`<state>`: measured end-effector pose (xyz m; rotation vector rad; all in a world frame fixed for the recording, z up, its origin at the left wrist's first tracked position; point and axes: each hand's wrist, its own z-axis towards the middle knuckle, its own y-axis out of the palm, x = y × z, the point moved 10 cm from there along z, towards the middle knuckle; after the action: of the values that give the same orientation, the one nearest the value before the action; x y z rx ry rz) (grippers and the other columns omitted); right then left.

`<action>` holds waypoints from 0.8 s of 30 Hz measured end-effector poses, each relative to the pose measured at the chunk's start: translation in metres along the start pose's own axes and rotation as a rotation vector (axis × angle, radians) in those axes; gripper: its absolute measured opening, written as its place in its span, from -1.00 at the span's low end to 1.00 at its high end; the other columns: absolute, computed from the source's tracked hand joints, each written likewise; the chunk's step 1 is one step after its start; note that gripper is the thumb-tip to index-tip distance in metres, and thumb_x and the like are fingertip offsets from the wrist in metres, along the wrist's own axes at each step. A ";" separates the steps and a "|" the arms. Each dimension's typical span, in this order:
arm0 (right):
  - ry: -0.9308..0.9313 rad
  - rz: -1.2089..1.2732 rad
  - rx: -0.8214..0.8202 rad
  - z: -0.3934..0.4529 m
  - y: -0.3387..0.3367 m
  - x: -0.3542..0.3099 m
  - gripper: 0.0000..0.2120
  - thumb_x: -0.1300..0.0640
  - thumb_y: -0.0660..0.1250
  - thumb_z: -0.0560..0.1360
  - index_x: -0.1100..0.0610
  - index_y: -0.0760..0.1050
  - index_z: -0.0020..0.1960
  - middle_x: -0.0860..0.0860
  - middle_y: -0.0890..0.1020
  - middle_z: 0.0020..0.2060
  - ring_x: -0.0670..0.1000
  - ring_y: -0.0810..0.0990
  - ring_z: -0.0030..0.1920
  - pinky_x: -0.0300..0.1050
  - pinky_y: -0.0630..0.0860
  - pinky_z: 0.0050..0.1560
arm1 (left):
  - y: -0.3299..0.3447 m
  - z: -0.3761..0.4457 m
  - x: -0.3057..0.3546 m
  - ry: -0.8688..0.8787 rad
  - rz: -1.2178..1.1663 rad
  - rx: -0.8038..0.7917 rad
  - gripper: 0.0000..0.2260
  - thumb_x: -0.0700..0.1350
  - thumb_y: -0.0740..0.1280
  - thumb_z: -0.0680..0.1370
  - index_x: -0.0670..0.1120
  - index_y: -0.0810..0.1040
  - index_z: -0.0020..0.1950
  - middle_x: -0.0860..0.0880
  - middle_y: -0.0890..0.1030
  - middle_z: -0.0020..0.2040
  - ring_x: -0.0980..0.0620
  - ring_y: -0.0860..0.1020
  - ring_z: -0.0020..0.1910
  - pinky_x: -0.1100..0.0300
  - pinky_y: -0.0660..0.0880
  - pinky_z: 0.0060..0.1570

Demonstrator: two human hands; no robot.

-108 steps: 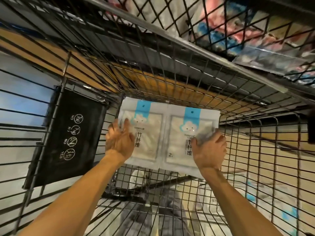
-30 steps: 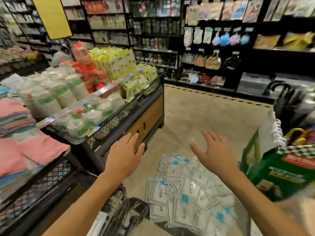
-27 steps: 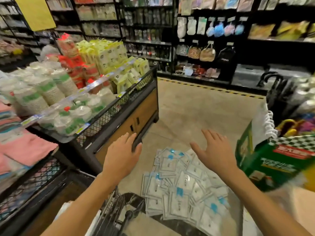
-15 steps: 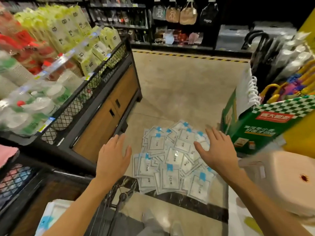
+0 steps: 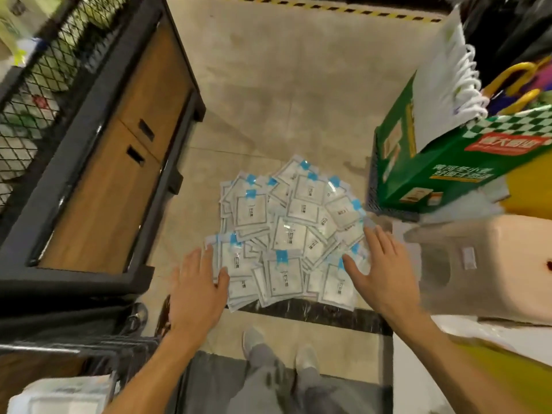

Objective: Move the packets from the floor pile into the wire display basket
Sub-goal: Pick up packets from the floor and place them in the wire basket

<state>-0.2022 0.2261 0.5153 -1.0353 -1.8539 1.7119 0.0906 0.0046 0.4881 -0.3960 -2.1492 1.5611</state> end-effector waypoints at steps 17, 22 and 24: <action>-0.092 -0.080 -0.215 0.107 0.425 0.043 -0.20 -0.35 -0.02 0.62 0.13 0.01 0.67 0.12 0.12 0.65 0.15 0.04 0.65 0.12 -0.03 0.65 | 0.405 0.118 -0.079 -0.030 0.078 -0.123 -0.41 0.12 0.05 0.64 -0.16 0.29 0.60 -0.25 0.29 0.59 -0.22 0.27 0.56 -0.25 0.18 0.53; -0.117 -0.118 -0.246 0.122 0.552 0.064 -0.17 -0.36 -0.03 0.60 0.16 -0.02 0.68 0.15 0.07 0.66 0.15 0.01 0.66 0.14 -0.07 0.65 | 0.526 0.145 -0.100 -0.012 0.136 -0.056 -0.47 0.03 0.14 0.67 -0.24 0.33 0.57 -0.29 0.30 0.57 -0.23 0.32 0.54 -0.28 0.26 0.47; -0.135 -0.122 -0.247 0.127 0.597 0.067 -0.13 -0.40 -0.06 0.58 0.16 -0.04 0.68 0.15 0.02 0.67 0.15 -0.03 0.66 0.14 -0.10 0.65 | 0.570 0.154 -0.110 -0.044 0.154 -0.070 -0.47 0.04 0.12 0.70 -0.21 0.24 0.61 -0.24 0.21 0.62 -0.18 0.21 0.60 -0.25 0.17 0.53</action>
<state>-0.1933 0.1735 -0.0967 -0.8923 -2.2100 1.5449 0.0874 0.0062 -0.1126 -0.5673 -2.2590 1.5930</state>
